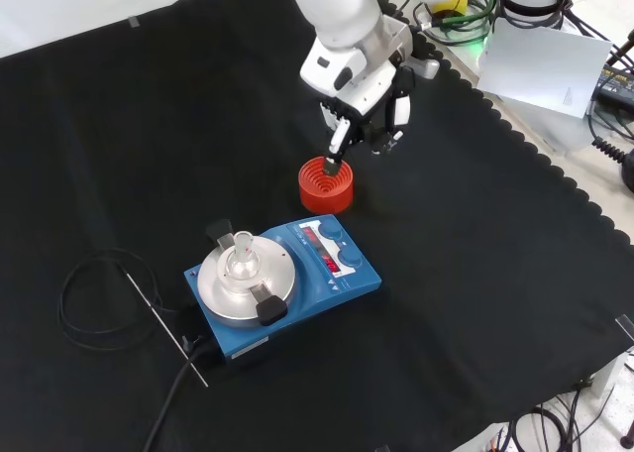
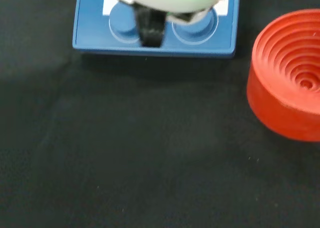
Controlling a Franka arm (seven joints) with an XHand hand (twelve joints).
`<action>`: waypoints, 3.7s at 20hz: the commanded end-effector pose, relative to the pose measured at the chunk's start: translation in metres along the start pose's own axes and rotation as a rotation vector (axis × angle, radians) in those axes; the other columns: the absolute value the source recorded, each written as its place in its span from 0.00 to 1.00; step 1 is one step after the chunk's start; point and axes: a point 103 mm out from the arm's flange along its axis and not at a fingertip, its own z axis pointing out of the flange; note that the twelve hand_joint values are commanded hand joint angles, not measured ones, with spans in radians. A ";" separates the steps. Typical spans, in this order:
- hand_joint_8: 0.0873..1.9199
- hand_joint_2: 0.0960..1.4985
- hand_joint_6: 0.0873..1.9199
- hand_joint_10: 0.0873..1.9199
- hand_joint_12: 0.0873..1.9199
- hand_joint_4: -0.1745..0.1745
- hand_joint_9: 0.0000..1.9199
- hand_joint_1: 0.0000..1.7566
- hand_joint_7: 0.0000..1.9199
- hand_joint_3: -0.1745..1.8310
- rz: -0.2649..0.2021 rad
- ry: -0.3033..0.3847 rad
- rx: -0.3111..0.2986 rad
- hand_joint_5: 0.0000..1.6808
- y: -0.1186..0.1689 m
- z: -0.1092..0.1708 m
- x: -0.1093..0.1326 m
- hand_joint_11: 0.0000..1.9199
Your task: Turn on the heater.
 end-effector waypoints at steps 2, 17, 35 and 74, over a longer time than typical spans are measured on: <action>0.74 0.47 0.00 0.67 0.54 0.22 0.88 0.75 0.80 0.50 -0.023 -0.013 0.072 0.33 0.011 0.019 0.012 0.70; 0.81 0.41 0.00 0.79 0.70 0.35 0.90 0.84 0.85 0.63 -0.052 -0.039 0.269 0.25 0.040 0.029 0.026 0.67; 0.81 0.38 0.01 0.80 0.71 0.38 0.91 0.85 0.86 0.65 -0.096 -0.103 0.371 0.28 0.053 0.030 0.051 0.67; 0.80 0.36 0.02 0.80 0.71 0.38 0.91 0.84 0.87 0.68 -0.084 -0.136 0.433 0.29 0.073 0.037 0.049 0.68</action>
